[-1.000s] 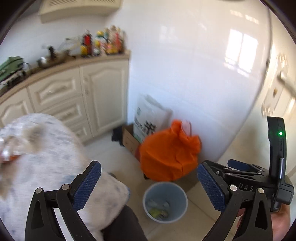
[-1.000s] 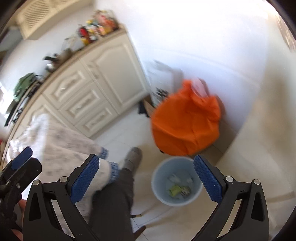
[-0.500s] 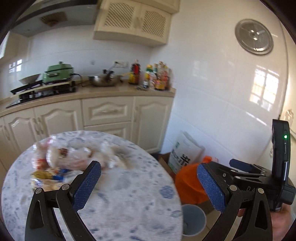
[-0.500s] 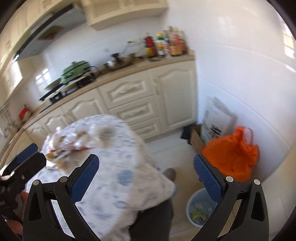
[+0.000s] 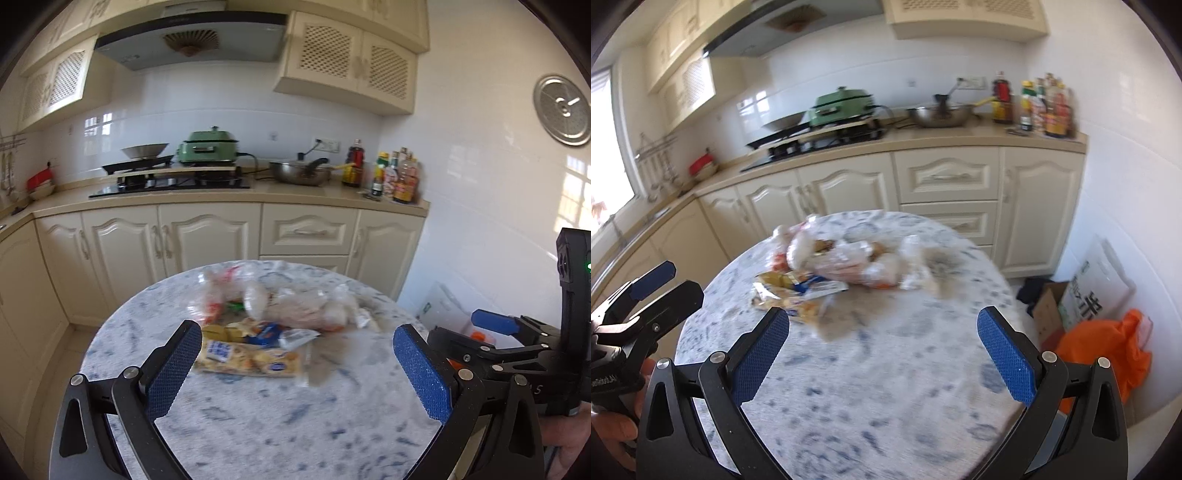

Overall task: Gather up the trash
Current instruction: 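Return both tools to the table, then grasp the noodle snack packet with left tool while right tool grasps barcode wrapper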

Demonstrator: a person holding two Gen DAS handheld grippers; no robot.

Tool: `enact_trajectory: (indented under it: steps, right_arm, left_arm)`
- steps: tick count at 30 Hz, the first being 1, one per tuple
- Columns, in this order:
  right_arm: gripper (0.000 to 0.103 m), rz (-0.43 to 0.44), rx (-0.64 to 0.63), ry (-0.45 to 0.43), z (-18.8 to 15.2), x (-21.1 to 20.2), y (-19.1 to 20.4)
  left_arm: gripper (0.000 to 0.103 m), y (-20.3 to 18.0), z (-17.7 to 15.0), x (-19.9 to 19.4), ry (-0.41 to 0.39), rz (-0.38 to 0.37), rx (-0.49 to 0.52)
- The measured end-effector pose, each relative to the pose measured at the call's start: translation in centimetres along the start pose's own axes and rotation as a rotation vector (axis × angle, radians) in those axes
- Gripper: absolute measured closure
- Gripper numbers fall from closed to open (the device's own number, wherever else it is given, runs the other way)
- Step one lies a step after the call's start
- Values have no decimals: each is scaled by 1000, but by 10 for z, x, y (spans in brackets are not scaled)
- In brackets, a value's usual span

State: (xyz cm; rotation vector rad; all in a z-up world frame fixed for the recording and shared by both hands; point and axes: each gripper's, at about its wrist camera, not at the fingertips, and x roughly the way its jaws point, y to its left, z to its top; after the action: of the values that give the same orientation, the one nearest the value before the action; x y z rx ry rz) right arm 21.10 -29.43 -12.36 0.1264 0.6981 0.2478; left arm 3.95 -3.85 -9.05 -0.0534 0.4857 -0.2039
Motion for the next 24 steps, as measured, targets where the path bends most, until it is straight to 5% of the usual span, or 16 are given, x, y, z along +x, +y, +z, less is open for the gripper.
enact_trajectory:
  steps: [9,22,24]
  right_arm:
    - [0,34,-4,79,-1,49,26]
    - [0,77,39,225,2,150,36]
    - [14,94,50,239,4,163,39]
  left_arm:
    - [1,19,-4,36,54,72,85]
    - [1,49,-5,150,204,-13,265]
    - [1,49,-2,165,203,-46,313]
